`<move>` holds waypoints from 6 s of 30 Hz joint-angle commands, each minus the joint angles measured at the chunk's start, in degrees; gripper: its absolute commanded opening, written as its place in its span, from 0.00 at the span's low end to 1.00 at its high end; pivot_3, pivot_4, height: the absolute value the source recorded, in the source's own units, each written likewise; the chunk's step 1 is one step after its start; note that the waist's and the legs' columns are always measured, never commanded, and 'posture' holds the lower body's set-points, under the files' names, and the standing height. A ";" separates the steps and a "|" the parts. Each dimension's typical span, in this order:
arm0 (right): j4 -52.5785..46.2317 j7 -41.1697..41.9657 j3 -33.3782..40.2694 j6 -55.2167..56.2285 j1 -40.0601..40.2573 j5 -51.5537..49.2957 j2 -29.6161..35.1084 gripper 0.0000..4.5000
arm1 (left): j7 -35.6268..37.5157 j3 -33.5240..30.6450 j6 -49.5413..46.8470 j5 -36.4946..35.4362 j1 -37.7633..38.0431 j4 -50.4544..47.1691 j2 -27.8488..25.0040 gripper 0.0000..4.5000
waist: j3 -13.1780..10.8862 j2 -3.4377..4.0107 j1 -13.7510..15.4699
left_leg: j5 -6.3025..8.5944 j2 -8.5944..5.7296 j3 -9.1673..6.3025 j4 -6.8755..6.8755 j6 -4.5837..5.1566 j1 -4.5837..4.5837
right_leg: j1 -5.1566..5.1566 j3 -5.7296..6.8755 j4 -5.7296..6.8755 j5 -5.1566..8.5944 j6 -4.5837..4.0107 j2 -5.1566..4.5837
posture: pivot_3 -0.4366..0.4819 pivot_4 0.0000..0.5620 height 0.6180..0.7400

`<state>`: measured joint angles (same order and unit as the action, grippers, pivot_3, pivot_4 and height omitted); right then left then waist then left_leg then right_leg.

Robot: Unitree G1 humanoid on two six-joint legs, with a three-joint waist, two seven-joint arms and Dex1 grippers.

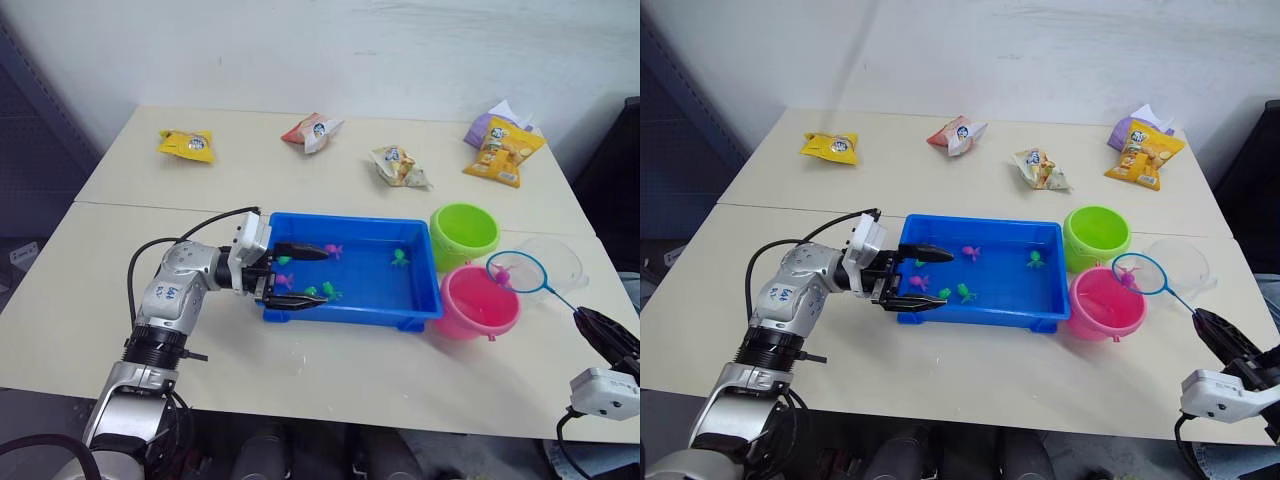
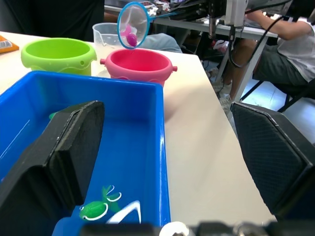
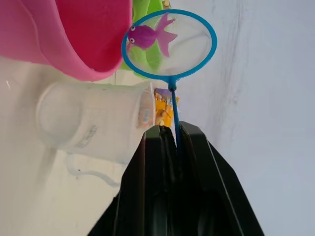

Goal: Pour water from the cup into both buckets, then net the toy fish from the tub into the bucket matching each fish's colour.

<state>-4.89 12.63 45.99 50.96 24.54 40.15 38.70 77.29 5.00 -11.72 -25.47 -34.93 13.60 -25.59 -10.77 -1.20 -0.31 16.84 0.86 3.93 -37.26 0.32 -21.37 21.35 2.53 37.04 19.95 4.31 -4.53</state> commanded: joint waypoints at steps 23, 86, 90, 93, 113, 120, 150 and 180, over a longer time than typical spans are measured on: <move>-8.43 -10.25 -11.61 -7.76 9.08 -11.00 2.23 0.00 | -3.13 -3.29 2.04 -0.70 1.27 -1.98 -1.98 0.98 | 0.00 0.00 -0.10 | -0.03 0.02 -0.01 0.09 -0.06 0.07 | -0.02 0.00 0.06 0.05 -0.07 0.02 | 0.48 0.27 0.98; -16.57 14.98 -55.39 -109.00 -54.16 -67.74 -6.78 0.00 | -10.59 -12.28 -3.18 0.28 11.76 -7.56 -15.07 0.98 | -0.03 -0.05 -1.29 | 0.05 0.03 -0.27 -0.20 0.21 -1.20 | 1.13 0.32 0.60 0.06 -0.11 -0.23 | 0.48 0.27 0.98; -21.52 18.22 -52.18 -106.27 -49.43 -68.65 -3.68 0.00 | -9.88 -11.84 -2.73 -0.07 10.98 -7.29 -14.34 0.98 | -0.03 -0.05 -1.22 | 0.05 0.03 -0.27 -0.20 0.21 -1.19 | 1.13 0.31 0.61 0.06 -0.11 -0.23 | 0.48 0.27 0.98; -23.91 18.96 -49.64 -107.27 -46.87 -69.65 -2.01 0.00 | -9.11 -11.28 -2.25 0.05 10.13 -6.54 -13.71 0.98 | -0.03 -0.05 -1.17 | 0.06 0.02 -0.27 -0.18 0.21 -1.19 | 1.11 0.32 0.58 0.06 -0.11 -0.23 | 0.48 0.27 0.98; -42.42 25.66 -9.60 -99.91 -16.41 -81.04 4.25 0.00 | -1.80 -4.40 2.06 1.43 1.57 1.57 -6.62 0.98 | -0.02 -0.06 0.38 | 0.07 0.01 -0.26 -0.28 0.25 -1.08 | 0.94 0.27 0.48 0.02 -0.03 -0.13 | 0.48 0.27 0.98; -41.04 30.73 -1.53 -85.82 0.00 -70.53 1.98 0.00 | -0.97 -2.29 -0.35 0.43 -1.77 0.52 -3.43 0.98 | -0.02 -0.06 0.41 | 0.10 0.00 -0.28 -0.38 0.29 -0.99 | 0.70 0.27 0.40 -0.01 0.02 -0.05 | 0.48 0.27 0.98; -6.51 -3.73 -3.45 -3.94 6.52 -6.18 -3.54 0.00 | -3.46 -2.34 -1.99 0.24 1.02 -3.40 -2.05 0.98 | 0.00 -0.04 0.08 | -0.03 0.01 -0.08 -0.03 -0.04 -0.07 | 0.11 0.04 0.20 0.06 -0.08 -0.01 | 0.48 0.27 0.98; -28.29 19.21 -46.24 -85.65 -34.41 -80.09 13.05 0.00 | -1.82 -15.31 13.00 1.22 10.43 12.85 -13.29 0.98 | -0.01 -0.08 -1.13 | 0.17 0.10 -0.35 -0.05 0.32 -0.17 | 0.16 0.25 0.23 0.09 -0.16 -0.19 | 0.48 0.27 0.98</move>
<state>-33.81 31.20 2.92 -30.20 -6.33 -39.18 52.74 76.03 -9.03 0.42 -24.23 -25.17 27.61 -38.23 -10.78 -1.28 -1.45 17.01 0.95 3.55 -37.35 0.64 -21.54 21.50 2.81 37.27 20.04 4.15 -4.74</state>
